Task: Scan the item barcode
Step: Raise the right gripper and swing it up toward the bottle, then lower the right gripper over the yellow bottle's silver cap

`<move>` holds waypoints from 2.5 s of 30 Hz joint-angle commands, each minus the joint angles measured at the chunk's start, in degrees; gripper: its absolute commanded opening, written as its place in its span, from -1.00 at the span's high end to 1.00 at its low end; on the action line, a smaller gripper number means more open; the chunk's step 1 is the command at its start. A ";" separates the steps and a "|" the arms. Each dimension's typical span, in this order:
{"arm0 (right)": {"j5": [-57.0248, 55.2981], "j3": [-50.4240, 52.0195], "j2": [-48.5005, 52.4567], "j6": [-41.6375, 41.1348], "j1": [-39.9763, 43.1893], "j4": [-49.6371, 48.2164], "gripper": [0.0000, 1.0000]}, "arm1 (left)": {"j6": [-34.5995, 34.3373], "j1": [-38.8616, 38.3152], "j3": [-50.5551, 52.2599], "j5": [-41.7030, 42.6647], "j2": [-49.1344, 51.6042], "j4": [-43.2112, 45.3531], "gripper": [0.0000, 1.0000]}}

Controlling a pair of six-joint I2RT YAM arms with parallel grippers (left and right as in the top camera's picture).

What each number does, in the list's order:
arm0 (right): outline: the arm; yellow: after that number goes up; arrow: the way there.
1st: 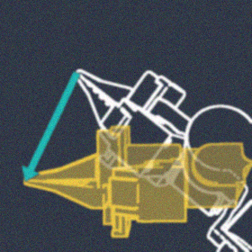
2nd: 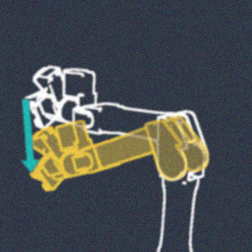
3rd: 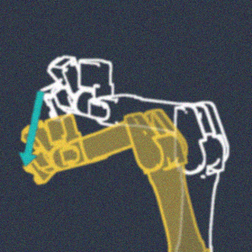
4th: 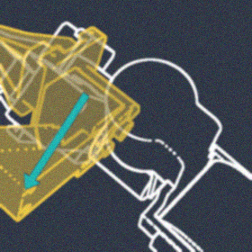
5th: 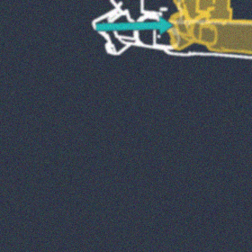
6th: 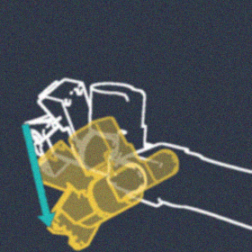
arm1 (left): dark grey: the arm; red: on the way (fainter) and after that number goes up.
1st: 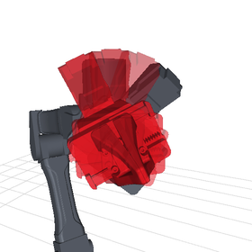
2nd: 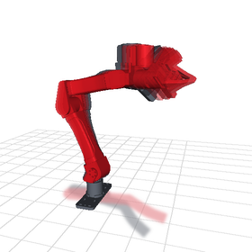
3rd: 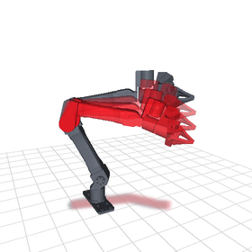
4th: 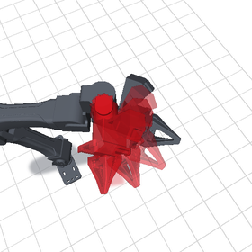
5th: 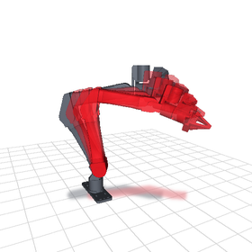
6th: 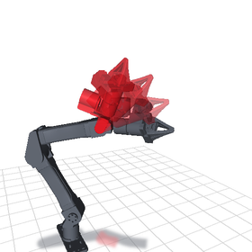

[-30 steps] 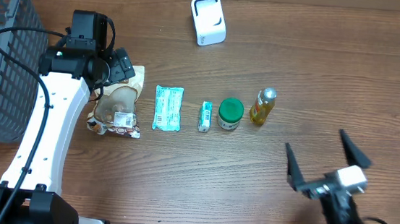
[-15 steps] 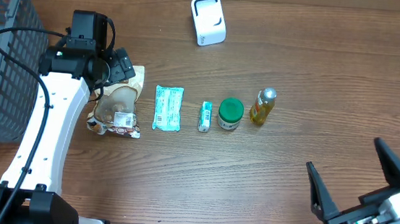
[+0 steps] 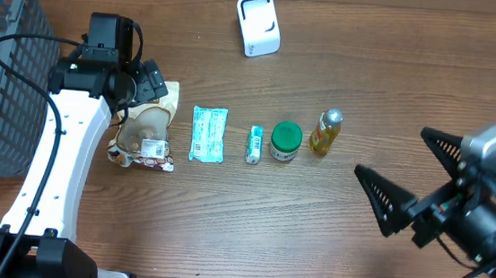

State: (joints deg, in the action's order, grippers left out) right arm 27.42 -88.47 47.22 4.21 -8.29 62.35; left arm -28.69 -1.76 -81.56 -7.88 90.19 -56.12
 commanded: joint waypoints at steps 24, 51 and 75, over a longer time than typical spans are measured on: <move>0.09 -11.30 14.23 -3.37 -0.11 -15.26 -1.00 | 0.39 0.20 -0.55 0.44 0.15 0.00 -0.99; -13.68 -11.30 32.11 -19.76 -0.04 -1.01 -1.00 | 0.39 0.20 -0.55 0.44 0.15 0.00 -0.99; -20.96 -10.84 42.93 -20.70 -0.07 8.70 -0.88 | 0.39 0.20 -0.55 0.44 0.15 0.00 -0.99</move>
State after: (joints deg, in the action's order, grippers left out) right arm 7.22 -98.89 89.38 -16.49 -8.29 71.13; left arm -28.69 -1.76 -81.56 -7.88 90.19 -56.12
